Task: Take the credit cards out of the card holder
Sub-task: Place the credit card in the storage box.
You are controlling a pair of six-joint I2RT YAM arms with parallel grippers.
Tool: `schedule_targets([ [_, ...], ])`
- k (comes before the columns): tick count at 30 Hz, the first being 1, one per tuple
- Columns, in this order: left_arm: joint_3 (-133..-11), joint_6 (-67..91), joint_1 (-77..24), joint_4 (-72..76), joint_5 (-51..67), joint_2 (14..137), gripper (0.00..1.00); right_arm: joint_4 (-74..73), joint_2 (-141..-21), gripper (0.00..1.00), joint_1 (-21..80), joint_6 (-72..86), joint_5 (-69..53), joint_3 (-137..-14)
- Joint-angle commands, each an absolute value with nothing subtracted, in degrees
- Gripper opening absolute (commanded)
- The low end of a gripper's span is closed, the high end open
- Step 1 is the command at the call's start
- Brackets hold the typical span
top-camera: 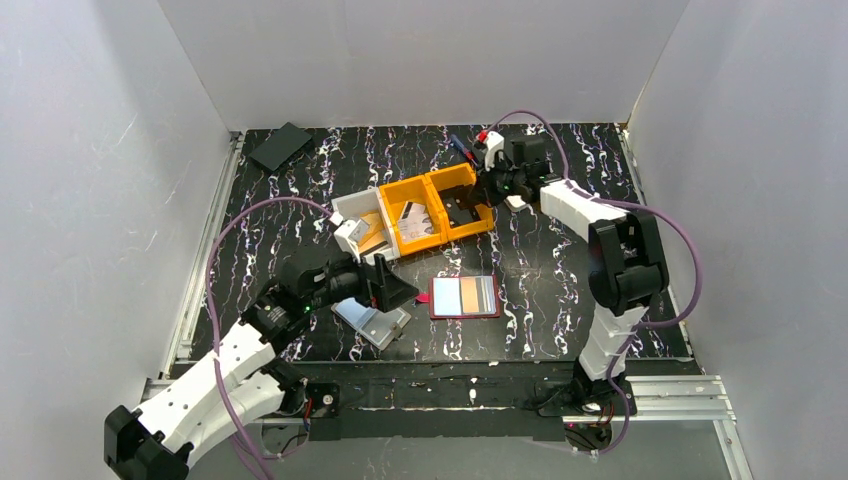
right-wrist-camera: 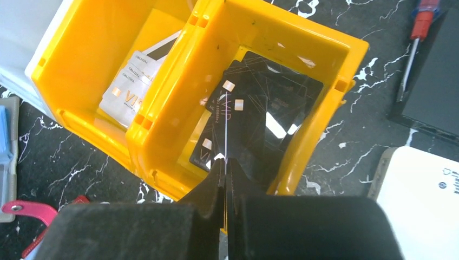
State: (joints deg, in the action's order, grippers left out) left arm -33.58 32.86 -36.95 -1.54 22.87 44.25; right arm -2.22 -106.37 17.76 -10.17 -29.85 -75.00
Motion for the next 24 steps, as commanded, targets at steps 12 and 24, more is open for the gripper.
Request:
schedule_targets([
  [12,-28.9,38.7,-36.7,2.1,22.5,37.8,0.98,-10.8,-114.8,0.04,23.6,-4.5,-17.3,-87.6],
  [24,-31.1,38.8,-36.7,1.5,25.4,39.7,0.98,-15.7,-113.8,0.38,23.6,-8.3,-11.0,-93.6],
])
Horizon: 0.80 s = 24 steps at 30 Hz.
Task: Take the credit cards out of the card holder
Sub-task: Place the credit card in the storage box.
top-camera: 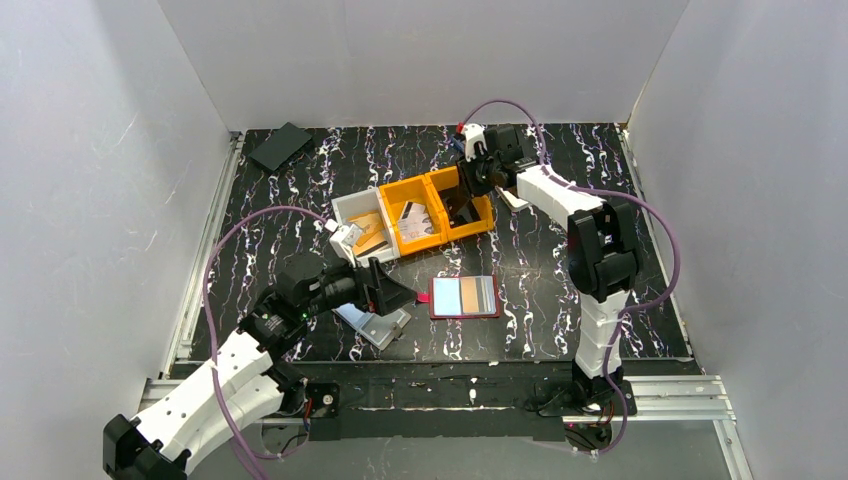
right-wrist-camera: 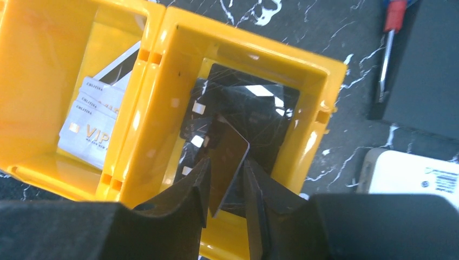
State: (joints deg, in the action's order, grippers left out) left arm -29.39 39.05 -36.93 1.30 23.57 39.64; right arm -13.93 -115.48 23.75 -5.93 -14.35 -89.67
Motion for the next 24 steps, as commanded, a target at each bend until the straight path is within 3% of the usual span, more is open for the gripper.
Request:
schedule_targets([
  [1,-31.3,38.8,-36.7,1.4,25.5,39.6,0.98,-16.2,-113.5,0.39,23.6,-8.7,-10.6,-94.2],
  [11,-30.2,43.1,-36.7,3.4,25.4,38.2,0.98,-18.6,-106.3,0.42,23.6,-12.9,-10.6,-93.3],
  [19,-31.7,47.5,-37.7,2.1,27.7,42.1,0.96,-18.1,-85.4,0.51,20.9,-22.3,-30.5,-74.2],
  [24,-35.1,44.8,-48.1,-1.8,17.2,48.1,0.95,-22.8,-74.3,0.51,17.9,-25.4,-38.7,-64.7],
])
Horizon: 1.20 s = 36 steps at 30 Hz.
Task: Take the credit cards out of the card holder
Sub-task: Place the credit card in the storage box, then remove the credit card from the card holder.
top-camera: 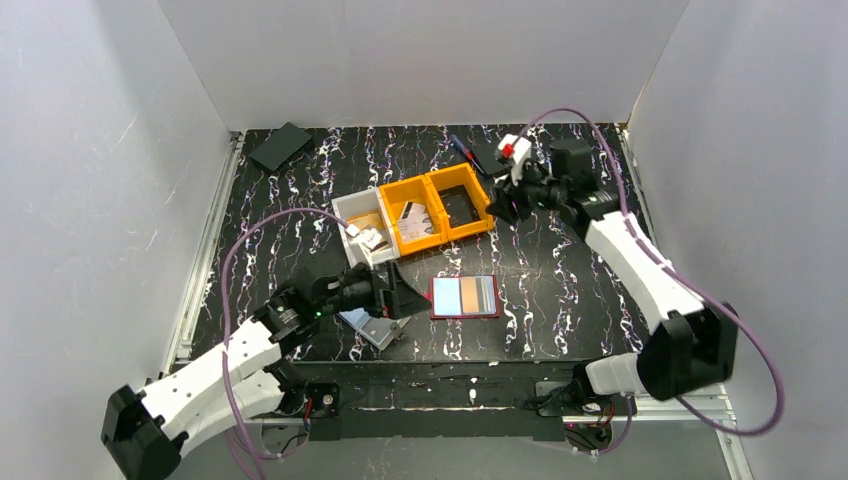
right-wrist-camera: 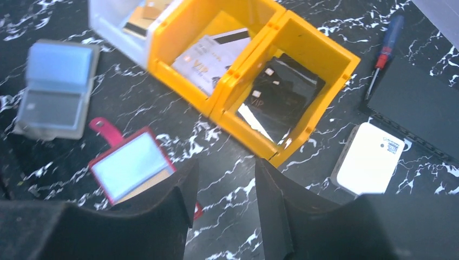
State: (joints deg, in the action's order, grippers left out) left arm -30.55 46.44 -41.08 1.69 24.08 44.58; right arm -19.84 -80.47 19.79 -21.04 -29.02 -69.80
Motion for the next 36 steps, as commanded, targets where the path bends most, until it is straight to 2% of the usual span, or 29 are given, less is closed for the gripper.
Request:
schedule_targets([
  [1,-36.4,43.9,-50.3,-3.6,14.1,49.5,0.95,-23.9,-72.8,0.51,17.1,-25.8,-39.3,-62.9],
  [5,-41.1,42.6,-55.8,-9.7,2.4,55.1,0.95,-24.8,-66.8,0.51,12.2,-25.2,-42.3,-55.0],
  [7,-42.7,44.0,-57.5,-10.3,-2.2,58.4,0.9,-23.7,-64.6,0.51,9.1,-23.7,-44.2,-51.7],
  [13,-52.7,47.6,-62.9,-17.3,-11.2,71.9,0.91,-17.0,-63.7,0.51,2.7,-18.4,-48.6,-44.8],
  [18,-56.5,48.3,-63.8,-17.1,-11.4,78.7,0.91,-15.5,-67.2,0.49,2.5,-15.7,-48.0,-43.4],
  [22,-60.0,46.4,-63.8,-17.3,-10.0,85.2,0.84,-15.6,-69.6,0.45,2.5,-15.7,-43.9,-43.2],
  [31,-69.4,50.1,-65.0,-25.1,-15.2,94.3,0.84,-16.9,-72.0,0.42,2.5,-16.6,-37.8,-43.3],
  [36,-73.7,51.4,-65.2,-27.9,-15.9,99.3,0.84,-17.0,-73.3,0.33,2.6,-16.4,-39.1,-43.3],
])
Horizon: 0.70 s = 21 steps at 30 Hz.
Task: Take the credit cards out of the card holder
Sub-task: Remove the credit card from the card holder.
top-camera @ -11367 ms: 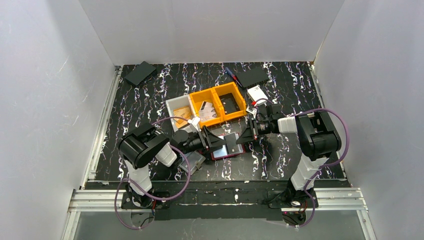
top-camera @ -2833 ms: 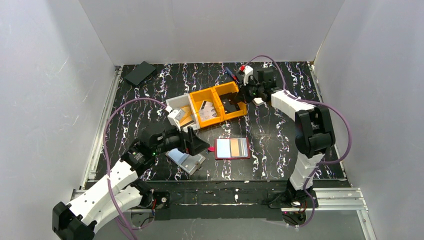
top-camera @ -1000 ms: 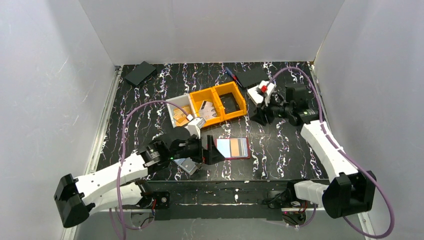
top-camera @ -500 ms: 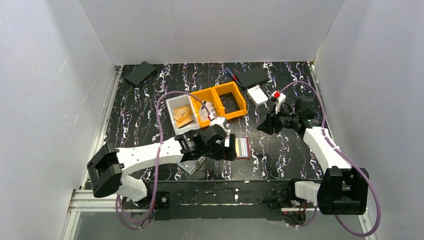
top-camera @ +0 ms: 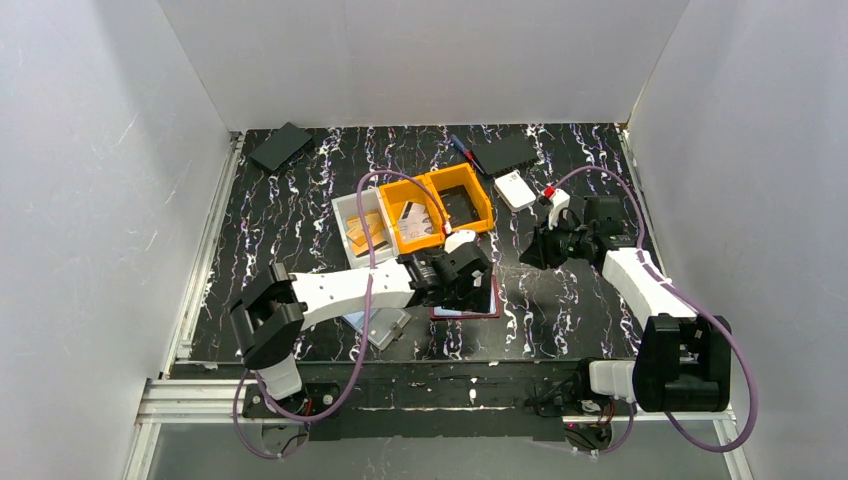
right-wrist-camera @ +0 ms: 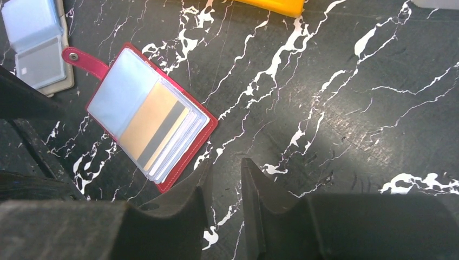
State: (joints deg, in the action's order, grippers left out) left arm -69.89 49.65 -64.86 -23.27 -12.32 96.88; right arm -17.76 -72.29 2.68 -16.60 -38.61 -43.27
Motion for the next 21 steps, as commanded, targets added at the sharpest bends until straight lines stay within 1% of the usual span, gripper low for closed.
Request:
schedule_targets([
  [1,-74.6,51.5,-65.2,-28.2,-15.8,100.5,0.84,-17.0,-73.8,0.31,2.6,-16.1,-39.6,-43.2],
  [3,-76.8,51.4,-65.2,-28.9,-15.6,103.0,0.84,-17.2,-74.9,0.27,2.8,-16.0,-40.1,-43.2],
  [6,-80.5,51.8,-65.2,-31.1,-16.4,106.6,0.84,-17.6,-76.7,0.25,3.4,-15.6,-41.0,-43.5],
  [11,-85.8,53.6,-65.2,-36.6,-20.5,111.6,0.84,-17.9,-78.2,0.24,4.3,-15.5,-41.5,-43.9],
  [14,-87.1,53.5,-65.1,-38.0,-21.9,113.0,0.82,-17.9,-78.0,0.24,4.3,-15.4,-41.4,-43.9],
  [16,-87.8,53.4,-64.9,-38.3,-22.1,113.8,0.8,-17.9,-77.9,0.24,4.3,-15.4,-41.4,-43.9],
  [21,-88.9,53.1,-64.5,-38.4,-20.3,115.7,0.8,-18.0,-78.0,0.24,4.3,-15.3,-41.5,-43.9],
])
